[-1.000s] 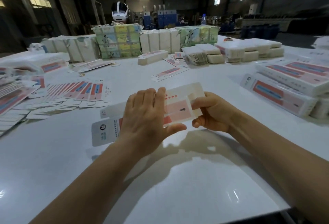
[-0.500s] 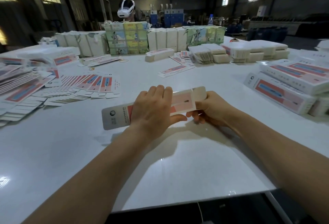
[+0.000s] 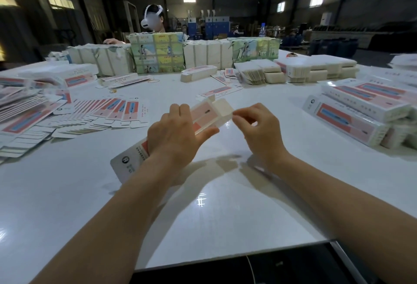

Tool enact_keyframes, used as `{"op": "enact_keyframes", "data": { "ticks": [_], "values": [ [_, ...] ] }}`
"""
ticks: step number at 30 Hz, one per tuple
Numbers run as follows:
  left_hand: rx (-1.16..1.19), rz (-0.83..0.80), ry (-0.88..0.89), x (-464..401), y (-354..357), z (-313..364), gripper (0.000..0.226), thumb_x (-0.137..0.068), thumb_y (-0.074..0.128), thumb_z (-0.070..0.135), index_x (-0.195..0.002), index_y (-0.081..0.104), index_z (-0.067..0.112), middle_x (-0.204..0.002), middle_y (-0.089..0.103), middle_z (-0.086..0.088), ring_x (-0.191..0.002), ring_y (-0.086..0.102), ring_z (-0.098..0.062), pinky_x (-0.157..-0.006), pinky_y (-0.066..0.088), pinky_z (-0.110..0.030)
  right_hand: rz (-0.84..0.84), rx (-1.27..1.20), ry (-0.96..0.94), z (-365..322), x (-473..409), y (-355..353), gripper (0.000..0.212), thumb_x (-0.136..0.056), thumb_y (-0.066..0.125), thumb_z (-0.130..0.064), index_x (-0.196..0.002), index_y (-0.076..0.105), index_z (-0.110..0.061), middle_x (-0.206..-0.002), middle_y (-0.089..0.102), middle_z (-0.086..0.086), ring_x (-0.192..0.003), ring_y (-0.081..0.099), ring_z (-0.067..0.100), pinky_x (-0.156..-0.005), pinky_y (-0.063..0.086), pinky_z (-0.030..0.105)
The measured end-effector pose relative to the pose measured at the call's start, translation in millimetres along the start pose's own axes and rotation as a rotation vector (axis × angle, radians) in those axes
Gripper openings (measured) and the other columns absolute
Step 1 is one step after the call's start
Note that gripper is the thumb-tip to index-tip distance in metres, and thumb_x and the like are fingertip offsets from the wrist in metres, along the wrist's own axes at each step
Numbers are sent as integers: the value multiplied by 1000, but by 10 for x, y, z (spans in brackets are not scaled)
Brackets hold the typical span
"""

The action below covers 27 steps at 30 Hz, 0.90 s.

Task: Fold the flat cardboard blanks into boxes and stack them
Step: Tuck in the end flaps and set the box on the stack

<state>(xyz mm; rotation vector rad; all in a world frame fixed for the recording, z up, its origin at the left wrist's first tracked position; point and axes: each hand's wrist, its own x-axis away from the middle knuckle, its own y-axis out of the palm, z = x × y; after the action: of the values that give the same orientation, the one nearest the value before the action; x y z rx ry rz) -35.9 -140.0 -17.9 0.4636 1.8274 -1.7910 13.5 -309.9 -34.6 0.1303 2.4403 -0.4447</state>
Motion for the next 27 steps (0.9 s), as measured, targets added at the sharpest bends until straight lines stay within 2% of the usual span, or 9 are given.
{"op": "enact_keyframes", "data": {
  "ticks": [3,6,8,10,12,15,18,22,27],
  "values": [
    [47,-9,-10,-3,22,60,85,-66,20,81,-111,46,15,-99,50,-3,-77,50,-21,-58,33,-31,-87,72,-20,-38,43,71,22,-88,65,-11,-109,71,-8,-97,54,2,-94,53,19,-79,41,19],
    [87,-12,7,2,31,107,87,-64,19,83,-112,46,15,-99,50,-3,-74,45,-19,-57,39,-31,-127,85,-20,-64,83,82,21,-90,63,-13,-109,72,-13,-114,47,-6,-113,36,15,-93,30,11],
    [125,-14,26,4,24,92,88,-63,20,83,-113,46,16,-100,50,-2,-76,50,-21,-60,45,-33,-133,69,-10,-91,88,60,18,-90,62,-14,-104,73,-17,-131,44,-9,-126,26,12,-104,21,18],
    [175,-26,69,3,22,49,88,-63,21,84,-115,46,18,-100,51,0,-76,49,-19,-61,48,-33,-180,60,-20,-122,83,28,18,-90,60,-11,-102,72,-19,-147,34,-10,-136,15,7,-108,9,19],
    [220,-61,117,-1,22,7,87,-62,22,84,-118,45,21,-102,52,2,-77,49,-17,-64,52,-36,-248,75,-65,-142,77,17,18,-89,57,-8,-96,71,-17,-152,29,-8,-140,9,8,-111,7,23],
    [254,-93,157,-8,32,-14,89,-60,20,85,-119,45,23,-103,53,3,-80,52,-18,-66,54,-38,-266,54,-96,-183,110,8,29,-80,48,-17,-104,64,-13,-140,46,-4,-139,18,11,-116,19,36],
    [233,-108,149,-5,37,11,92,-59,14,85,-118,45,22,-104,53,3,-79,51,-18,-66,52,-37,-185,-75,-36,-219,129,-9,43,-77,52,-16,-119,46,-19,-128,54,0,-130,41,16,-108,35,45],
    [132,-96,95,28,40,90,88,-63,10,83,-116,44,21,-101,53,2,-74,45,-16,-56,40,-30,-171,13,-31,-206,174,89,59,-91,48,1,-145,30,-15,-121,53,-5,-123,47,19,-109,33,47],
    [44,-100,72,50,54,158,69,-80,26,75,-117,42,19,-104,52,-1,-76,44,-17,-57,35,-31,-165,9,10,-193,207,159,57,-94,38,3,-147,30,-16,-134,52,8,-125,46,26,-109,33,45]
  ]
}}
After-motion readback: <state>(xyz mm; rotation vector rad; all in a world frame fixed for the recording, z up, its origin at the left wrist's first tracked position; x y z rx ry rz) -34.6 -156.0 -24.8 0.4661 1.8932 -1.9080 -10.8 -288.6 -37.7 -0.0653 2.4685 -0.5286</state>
